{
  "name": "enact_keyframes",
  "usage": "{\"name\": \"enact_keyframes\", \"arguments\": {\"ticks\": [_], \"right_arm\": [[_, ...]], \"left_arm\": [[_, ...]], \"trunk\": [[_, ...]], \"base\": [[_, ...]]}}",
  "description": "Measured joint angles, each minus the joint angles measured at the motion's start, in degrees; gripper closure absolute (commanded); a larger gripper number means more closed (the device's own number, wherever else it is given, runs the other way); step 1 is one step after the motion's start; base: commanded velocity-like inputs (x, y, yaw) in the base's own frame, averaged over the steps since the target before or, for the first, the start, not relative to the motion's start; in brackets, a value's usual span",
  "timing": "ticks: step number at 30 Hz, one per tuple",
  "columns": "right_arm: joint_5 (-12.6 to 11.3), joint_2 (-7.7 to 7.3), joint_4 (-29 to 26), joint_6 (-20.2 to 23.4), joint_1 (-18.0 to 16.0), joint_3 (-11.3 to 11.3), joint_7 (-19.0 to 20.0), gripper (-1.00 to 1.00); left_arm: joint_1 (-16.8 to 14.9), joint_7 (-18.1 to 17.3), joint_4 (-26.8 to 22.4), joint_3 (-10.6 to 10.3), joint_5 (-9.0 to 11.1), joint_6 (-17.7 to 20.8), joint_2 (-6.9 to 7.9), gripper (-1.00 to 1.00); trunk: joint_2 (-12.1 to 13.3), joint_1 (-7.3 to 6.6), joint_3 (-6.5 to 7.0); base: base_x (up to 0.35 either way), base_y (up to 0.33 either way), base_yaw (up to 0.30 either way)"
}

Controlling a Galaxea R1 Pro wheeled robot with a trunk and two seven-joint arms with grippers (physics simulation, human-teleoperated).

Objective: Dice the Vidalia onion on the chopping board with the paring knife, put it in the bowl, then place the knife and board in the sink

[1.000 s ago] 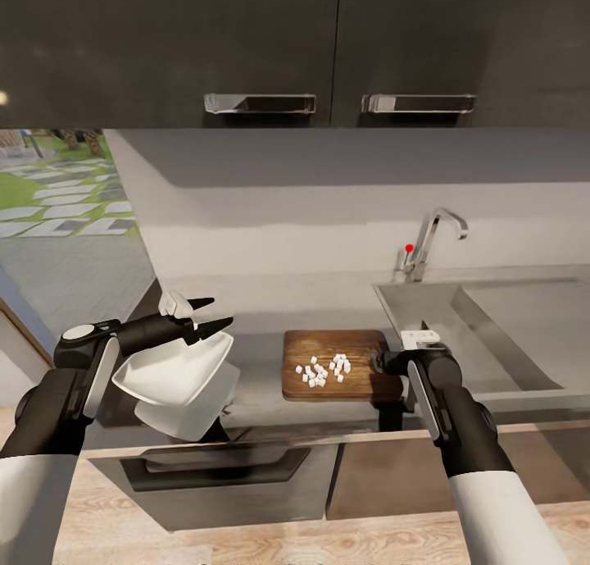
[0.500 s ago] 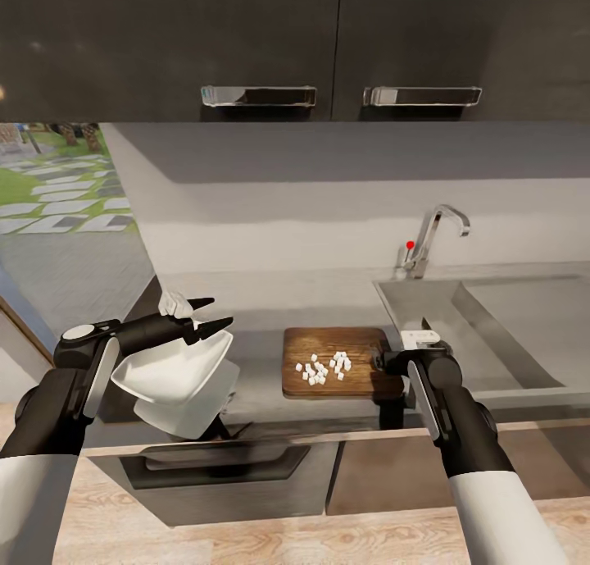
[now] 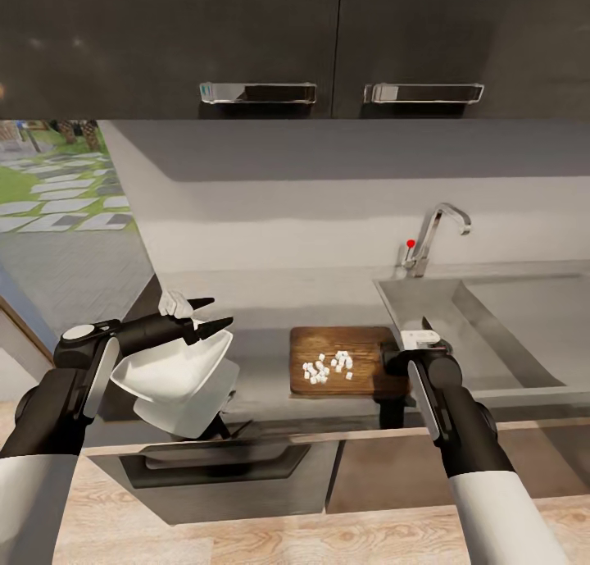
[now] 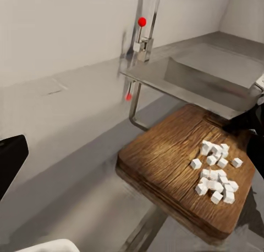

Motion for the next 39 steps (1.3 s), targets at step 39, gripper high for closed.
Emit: {"name": "enact_keyframes", "arguments": {"ticks": [39], "right_arm": [[0.0,0.00,0.0,0.0,0.0,0.0,0.0,1.00]], "left_arm": [[0.0,0.0,0.1,0.0,0.0,0.0,0.00,-1.00]], "trunk": [[0.0,0.00,1.34]], "base": [[0.000,0.000,0.000]]}}
